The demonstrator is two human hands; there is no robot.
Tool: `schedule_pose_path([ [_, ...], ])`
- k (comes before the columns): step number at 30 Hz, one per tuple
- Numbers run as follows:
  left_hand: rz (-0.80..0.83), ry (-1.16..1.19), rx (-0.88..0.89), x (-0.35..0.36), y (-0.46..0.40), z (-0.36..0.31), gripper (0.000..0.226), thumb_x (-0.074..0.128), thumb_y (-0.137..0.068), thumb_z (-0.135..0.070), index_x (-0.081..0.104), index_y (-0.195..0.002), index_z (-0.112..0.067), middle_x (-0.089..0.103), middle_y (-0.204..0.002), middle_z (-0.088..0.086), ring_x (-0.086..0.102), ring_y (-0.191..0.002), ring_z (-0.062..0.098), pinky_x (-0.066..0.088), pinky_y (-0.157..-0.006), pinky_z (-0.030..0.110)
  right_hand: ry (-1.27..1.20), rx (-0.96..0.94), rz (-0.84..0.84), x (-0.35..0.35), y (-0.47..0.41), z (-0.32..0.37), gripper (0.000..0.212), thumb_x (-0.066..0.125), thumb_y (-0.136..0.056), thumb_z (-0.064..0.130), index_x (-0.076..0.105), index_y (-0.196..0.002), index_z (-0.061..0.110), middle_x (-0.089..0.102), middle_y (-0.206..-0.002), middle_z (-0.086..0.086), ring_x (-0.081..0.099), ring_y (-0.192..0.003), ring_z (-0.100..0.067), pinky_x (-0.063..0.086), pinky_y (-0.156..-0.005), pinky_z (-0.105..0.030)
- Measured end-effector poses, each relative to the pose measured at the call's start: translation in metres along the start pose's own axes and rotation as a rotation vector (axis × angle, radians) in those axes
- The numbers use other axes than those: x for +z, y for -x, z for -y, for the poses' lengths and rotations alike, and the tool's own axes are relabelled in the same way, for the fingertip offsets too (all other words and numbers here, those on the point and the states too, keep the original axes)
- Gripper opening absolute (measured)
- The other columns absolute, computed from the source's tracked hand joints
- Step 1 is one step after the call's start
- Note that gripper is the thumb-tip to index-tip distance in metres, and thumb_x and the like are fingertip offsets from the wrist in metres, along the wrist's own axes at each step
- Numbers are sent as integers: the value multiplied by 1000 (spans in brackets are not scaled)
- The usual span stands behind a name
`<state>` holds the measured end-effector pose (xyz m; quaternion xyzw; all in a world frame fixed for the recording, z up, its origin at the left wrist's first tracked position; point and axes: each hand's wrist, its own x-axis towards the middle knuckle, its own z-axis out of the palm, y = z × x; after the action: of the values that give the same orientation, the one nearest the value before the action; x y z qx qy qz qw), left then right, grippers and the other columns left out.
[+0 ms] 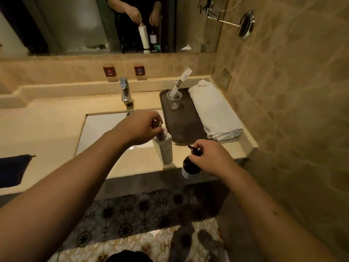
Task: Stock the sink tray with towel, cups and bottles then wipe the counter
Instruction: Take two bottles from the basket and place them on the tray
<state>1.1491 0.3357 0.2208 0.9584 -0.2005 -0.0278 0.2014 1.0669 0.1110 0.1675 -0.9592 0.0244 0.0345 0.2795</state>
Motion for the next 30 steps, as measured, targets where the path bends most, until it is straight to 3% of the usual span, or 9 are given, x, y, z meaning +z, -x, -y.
schedule_pose_path([
  [4, -25, -7, -2, -7, -67, 2, 22, 65, -92, -34, 64, -108, -19, 67, -101, 3, 63, -86, 19, 54, -73, 32, -23, 10, -11, -7, -55, -11, 12, 71, -83, 37, 60, -87, 34, 59, -81, 18, 59, -75, -9, 56, -70, -33],
  [8, -54, -7, 46, -2, -135, 11, 12, 66, -91, -34, 57, -90, -27, 63, -88, -1, 56, -72, 10, 38, -56, 22, -62, 25, -33, -9, -105, -16, 12, 72, -85, 38, 60, -90, 36, 58, -82, 21, 57, -75, -5, 52, -68, -26],
  [12, -55, 5, 137, 9, -193, 29, 17, 67, -89, -35, 64, -101, -25, 57, -86, -6, 50, -68, 5, 35, -55, 21, -46, 86, -40, -12, -140, -14, 16, 72, -86, 37, 56, -82, 37, 59, -78, 18, 57, -71, -4, 42, -59, -18],
  [15, -14, -22, 190, 17, -234, 44, 18, 66, -87, -41, 63, -94, -24, 63, -87, -3, 54, -70, 10, 44, -58, 28, -28, 127, -26, -11, -166, -10, 19, 72, -87, 36, 54, -79, 36, 60, -76, 16, 57, -69, -3, 39, -55, -17],
  [18, 36, -35, 223, 24, -267, 53, 25, 65, -85, -44, 65, -98, -23, 67, -91, 0, 61, -77, 19, 55, -68, 37, -14, 153, -40, -7, -191, -7, 17, 71, -88, 38, 55, -82, 35, 59, -74, 13, 56, -67, -4, 36, -53, -16],
  [22, 84, -23, 247, 31, -297, 61, 24, 66, -85, -43, 65, -100, -23, 67, -91, -1, 61, -78, 17, 52, -66, 34, -6, 200, -17, 1, -215, -7, 13, 71, -88, 37, 61, -90, 31, 60, -78, 13, 58, -70, -5, 40, -57, -18],
  [27, 123, -33, 243, 36, -321, 66, 24, 66, -85, -42, 65, -100, -24, 67, -93, -1, 62, -81, 19, 57, -73, 40, -27, 195, -7, 8, -236, -10, 11, 70, -89, 37, 62, -92, 30, 60, -77, 13, 58, -69, -6, 39, -58, -16],
  [30, 114, -24, 238, 40, -327, 68, 23, 65, -85, -43, 64, -98, -24, 66, -90, -1, 60, -76, 16, 55, -68, 36, -36, 178, 17, 13, -242, -11, 10, 70, -90, 35, 62, -92, 30, 60, -75, 13, 59, -69, -6, 40, -59, -16],
])
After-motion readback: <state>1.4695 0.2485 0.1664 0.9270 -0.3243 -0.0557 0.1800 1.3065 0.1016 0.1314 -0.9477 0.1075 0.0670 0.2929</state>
